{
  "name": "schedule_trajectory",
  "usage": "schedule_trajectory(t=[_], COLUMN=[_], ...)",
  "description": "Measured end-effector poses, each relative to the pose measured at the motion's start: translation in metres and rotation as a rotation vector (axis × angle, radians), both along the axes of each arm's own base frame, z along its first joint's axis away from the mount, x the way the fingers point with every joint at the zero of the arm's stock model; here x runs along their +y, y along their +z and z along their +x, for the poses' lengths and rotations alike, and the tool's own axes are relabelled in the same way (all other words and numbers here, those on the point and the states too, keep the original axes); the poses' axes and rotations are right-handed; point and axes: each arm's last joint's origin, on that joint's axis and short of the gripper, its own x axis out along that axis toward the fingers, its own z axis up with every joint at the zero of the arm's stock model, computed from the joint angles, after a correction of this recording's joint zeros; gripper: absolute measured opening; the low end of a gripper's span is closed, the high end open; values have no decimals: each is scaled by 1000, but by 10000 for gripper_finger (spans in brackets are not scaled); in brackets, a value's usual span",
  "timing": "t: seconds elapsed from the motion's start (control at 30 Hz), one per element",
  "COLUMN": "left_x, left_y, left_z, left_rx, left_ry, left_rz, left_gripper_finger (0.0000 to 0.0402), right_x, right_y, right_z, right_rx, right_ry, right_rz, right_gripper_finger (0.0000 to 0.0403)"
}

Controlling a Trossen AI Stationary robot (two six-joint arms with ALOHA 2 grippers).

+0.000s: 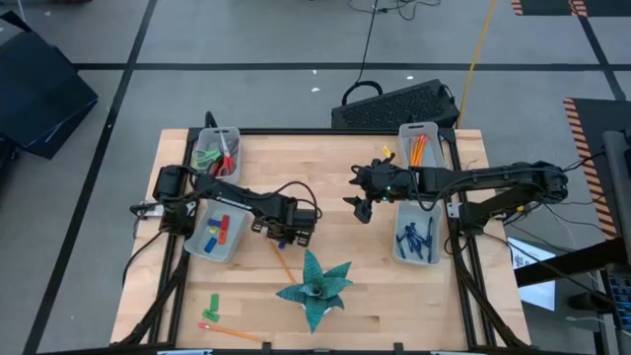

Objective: Sort crayons/erasers/pens/pencils in bins
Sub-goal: Put the blue eraser into the bottom left gray bin, then put the top green eraser into the bottom left gray bin

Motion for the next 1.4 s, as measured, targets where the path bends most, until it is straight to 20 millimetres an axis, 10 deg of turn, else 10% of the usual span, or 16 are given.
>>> schedule_trajectory(t=[0.3, 0.67, 1.1, 1.4], left_x=[1, 6, 34, 35], left_y=[64, 146, 48, 36], left_z=[-21, -136, -162, -166], left_rx=[-147, 154, 196, 176], left_ry=[-27, -32, 102, 50], left_rz=[5, 120, 106, 53], left_gripper_finger=[64, 69, 71, 152], right_x=[0, 0, 0, 0], right_y=[0, 0, 1, 1], right_z=[0, 0, 1, 1], right_rx=[-2, -2, -29, -40], right_ry=[0, -4, -44, -74], right_rz=[0, 5, 43, 83], right_gripper_finger=[270, 270, 270, 270])
